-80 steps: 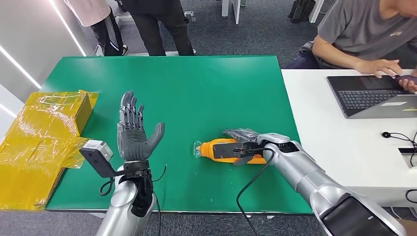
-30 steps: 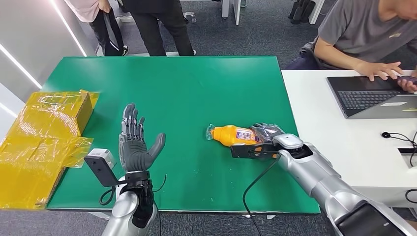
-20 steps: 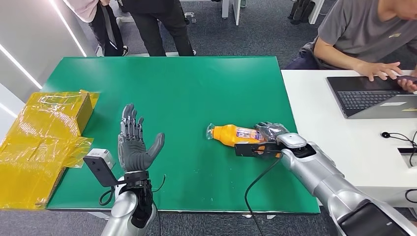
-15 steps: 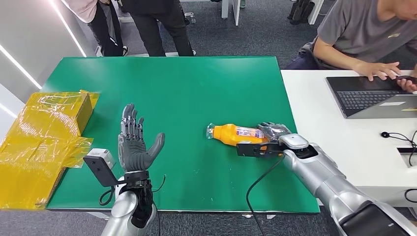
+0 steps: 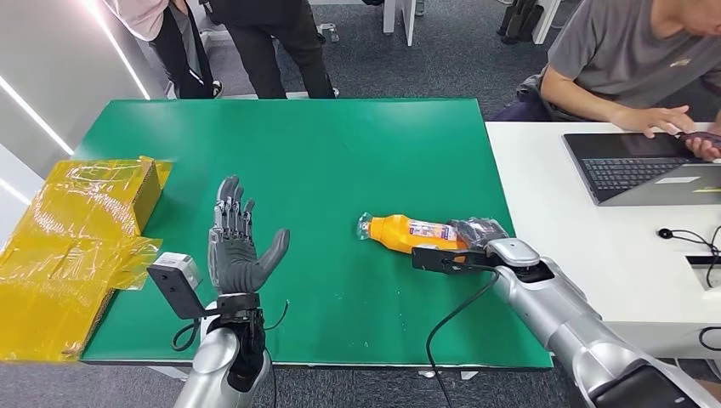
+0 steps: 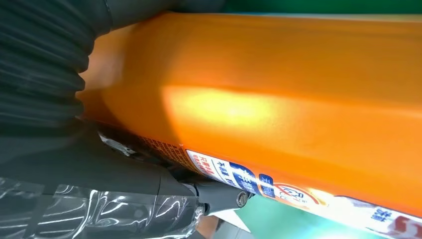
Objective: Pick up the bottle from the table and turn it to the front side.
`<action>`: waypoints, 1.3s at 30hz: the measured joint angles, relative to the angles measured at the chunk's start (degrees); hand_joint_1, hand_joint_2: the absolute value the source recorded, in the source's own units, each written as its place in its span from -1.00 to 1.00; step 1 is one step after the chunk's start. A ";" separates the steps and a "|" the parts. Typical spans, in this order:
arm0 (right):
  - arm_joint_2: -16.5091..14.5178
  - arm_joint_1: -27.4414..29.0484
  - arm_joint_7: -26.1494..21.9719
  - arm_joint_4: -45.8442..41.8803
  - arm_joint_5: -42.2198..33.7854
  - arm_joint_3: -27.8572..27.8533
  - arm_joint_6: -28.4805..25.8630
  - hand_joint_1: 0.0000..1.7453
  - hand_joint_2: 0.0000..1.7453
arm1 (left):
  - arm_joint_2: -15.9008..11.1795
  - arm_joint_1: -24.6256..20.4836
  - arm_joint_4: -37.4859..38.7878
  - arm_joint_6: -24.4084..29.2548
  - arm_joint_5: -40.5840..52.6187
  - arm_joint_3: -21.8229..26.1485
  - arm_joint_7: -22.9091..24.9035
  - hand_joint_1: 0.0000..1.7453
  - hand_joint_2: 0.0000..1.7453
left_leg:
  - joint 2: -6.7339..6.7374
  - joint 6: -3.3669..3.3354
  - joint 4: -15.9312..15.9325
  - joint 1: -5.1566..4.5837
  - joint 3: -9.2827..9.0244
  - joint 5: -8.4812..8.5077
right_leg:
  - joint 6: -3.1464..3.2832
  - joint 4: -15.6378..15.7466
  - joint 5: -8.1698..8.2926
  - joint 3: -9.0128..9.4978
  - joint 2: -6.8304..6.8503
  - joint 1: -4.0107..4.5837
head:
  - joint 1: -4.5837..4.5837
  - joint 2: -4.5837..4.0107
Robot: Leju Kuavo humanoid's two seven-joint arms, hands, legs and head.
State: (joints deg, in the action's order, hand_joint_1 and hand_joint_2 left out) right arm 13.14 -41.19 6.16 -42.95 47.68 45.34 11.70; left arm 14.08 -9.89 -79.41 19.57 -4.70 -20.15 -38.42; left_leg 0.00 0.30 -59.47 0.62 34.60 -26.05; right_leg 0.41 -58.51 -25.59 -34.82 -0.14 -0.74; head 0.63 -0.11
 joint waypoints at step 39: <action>-19.12 21.77 -28.26 -22.20 -25.56 -16.75 -42.64 1.00 1.00 | 0.96 2.48 -1.85 -4.17 -4.82 -2.26 -1.73 -1.00 1.00 | -0.19 0.02 0.08 0.00 0.28 -0.02 | 0.00 -0.04 -0.17 -0.23 0.17 0.01 | 0.01 0.00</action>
State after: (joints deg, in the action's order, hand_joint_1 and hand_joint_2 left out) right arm -5.98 -19.41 -22.10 -65.16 22.12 28.59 -30.94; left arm 15.04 -7.41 -81.26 15.39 -9.52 -22.41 -40.15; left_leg -0.19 0.32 -59.39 0.63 34.88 -26.07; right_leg 0.40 -58.55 -25.76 -35.05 0.03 -0.73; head 0.63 -0.11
